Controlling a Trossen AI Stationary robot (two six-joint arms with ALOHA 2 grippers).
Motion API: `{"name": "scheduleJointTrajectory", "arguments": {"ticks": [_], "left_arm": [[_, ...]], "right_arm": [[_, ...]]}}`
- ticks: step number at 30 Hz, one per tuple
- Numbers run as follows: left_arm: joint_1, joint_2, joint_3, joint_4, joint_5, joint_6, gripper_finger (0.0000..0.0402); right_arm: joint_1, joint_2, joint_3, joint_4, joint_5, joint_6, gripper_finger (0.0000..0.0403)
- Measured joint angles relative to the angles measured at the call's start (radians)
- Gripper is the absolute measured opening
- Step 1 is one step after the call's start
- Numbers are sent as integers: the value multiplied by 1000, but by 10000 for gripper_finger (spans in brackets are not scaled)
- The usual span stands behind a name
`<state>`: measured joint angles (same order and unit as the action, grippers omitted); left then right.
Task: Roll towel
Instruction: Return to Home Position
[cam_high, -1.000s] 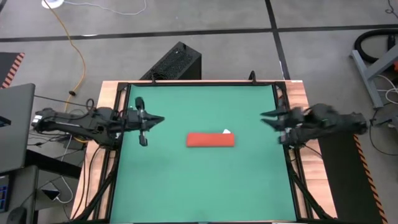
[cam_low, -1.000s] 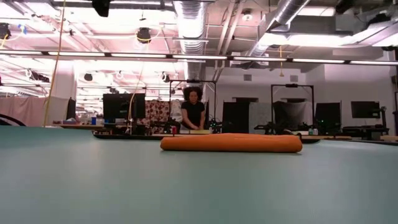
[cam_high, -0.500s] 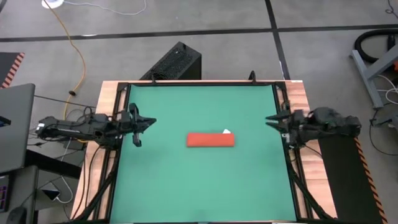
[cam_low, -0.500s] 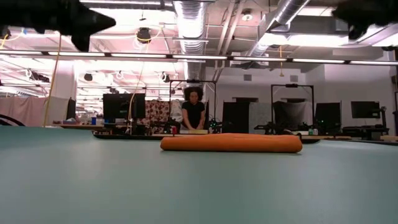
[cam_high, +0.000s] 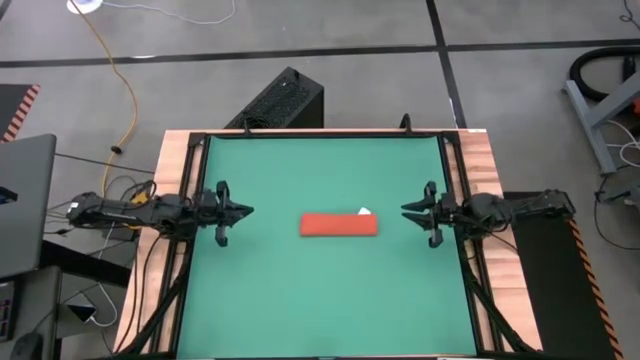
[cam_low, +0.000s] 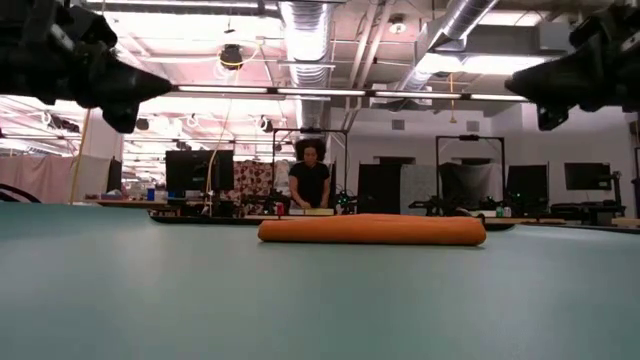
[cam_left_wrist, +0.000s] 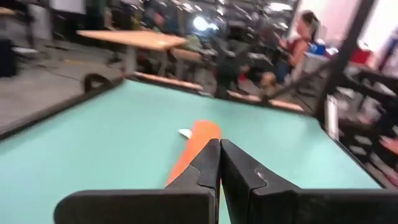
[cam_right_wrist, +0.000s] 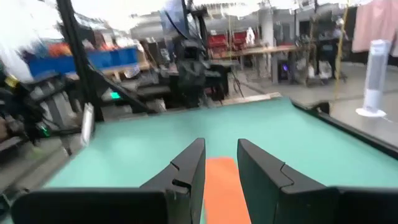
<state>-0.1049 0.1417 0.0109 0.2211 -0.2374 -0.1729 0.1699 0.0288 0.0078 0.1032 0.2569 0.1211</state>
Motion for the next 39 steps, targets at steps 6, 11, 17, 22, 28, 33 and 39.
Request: {"name": "scheduleJointTrajectory", "arguments": {"ticks": [6,11,17,22,28,33,39], "left_arm": [[-13,3,0,-60,35,-10,0],[-13,1,0,-40,-25,-47,0],[-13,1,-1,-39,6,-47,0],[-13,2,-1,-26,66,-23,0],[-14,-24,116,-165,174,-2,0],[-14,-141,189,-338,173,34,0],[-51,-138,113,-205,231,39,0]], "right_arm": [[3,0,0,-7,57,-50,116],[-13,1,-1,-18,110,-42,116],[-15,2,-1,-18,110,-42,116],[-15,2,-2,-18,109,-42,116],[-15,2,-2,-19,109,-42,116],[-15,2,-2,-19,109,-42,116],[-15,4,-2,-19,109,-42,116]]}}
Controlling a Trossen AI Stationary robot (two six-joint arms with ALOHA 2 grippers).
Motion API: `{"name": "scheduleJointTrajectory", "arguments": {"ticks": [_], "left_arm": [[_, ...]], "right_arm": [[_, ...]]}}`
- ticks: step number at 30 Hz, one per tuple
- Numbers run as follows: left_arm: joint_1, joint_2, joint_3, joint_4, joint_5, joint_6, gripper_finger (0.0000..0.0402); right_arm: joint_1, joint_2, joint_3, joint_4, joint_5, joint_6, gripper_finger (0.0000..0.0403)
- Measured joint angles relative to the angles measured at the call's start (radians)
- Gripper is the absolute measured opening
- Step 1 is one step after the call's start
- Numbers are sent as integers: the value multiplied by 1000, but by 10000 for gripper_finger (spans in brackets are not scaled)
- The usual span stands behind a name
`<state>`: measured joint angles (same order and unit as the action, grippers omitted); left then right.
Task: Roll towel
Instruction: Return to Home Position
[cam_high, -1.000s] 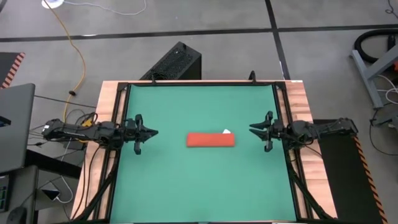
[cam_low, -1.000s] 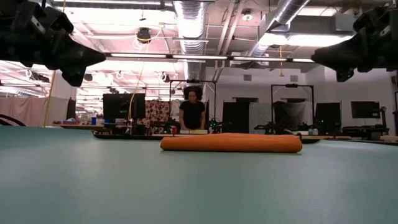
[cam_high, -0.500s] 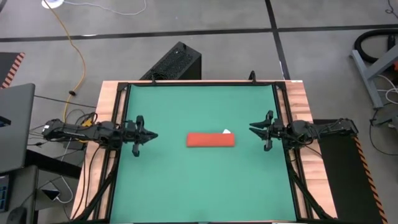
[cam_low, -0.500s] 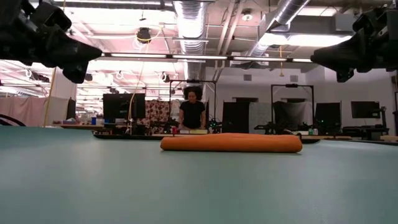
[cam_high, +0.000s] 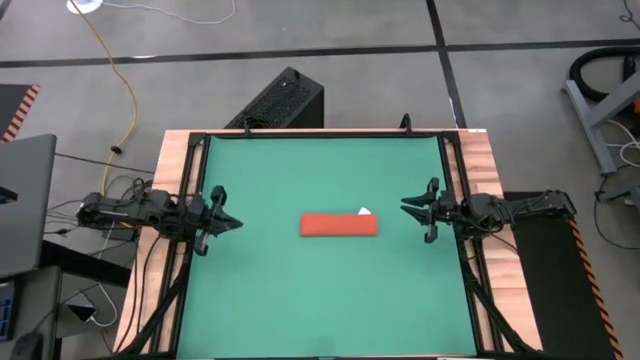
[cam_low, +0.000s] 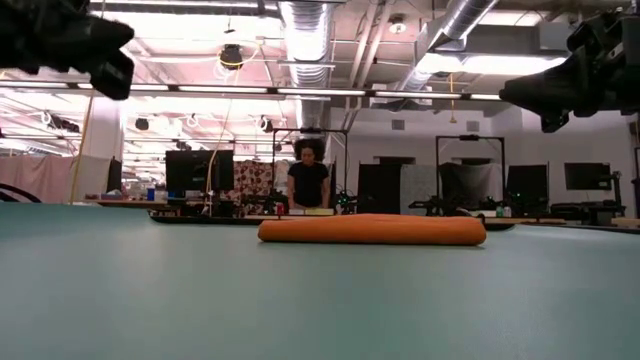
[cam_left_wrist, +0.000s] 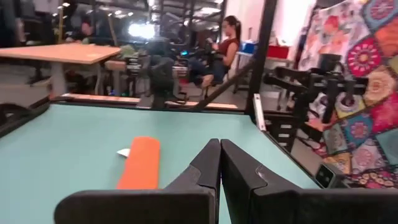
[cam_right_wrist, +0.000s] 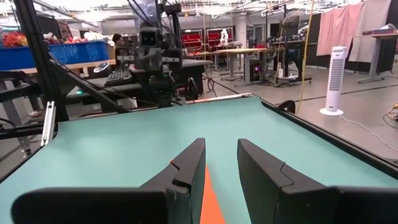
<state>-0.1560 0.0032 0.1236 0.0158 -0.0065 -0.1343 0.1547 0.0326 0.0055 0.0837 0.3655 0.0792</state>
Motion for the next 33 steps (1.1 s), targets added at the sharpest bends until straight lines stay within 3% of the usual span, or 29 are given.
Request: {"name": "scheduleJointTrajectory", "arguments": {"ticks": [4,7,10,14,22,33], "left_arm": [[-55,3,-114,167,-38,13,0],[-92,-1,-112,144,-58,43,0],[-124,1,-112,154,7,69,0],[-146,1,-112,168,11,101,0],[-149,2,-112,0,-1,-84,0],[-148,10,-112,3,-17,-93,0]], "right_arm": [[0,0,0,0,0,0,116],[0,0,0,0,0,0,116],[0,0,0,0,-1,0,116],[0,0,0,0,-1,0,116],[0,0,0,0,-1,0,116],[0,0,-1,0,-1,0,116]]}}
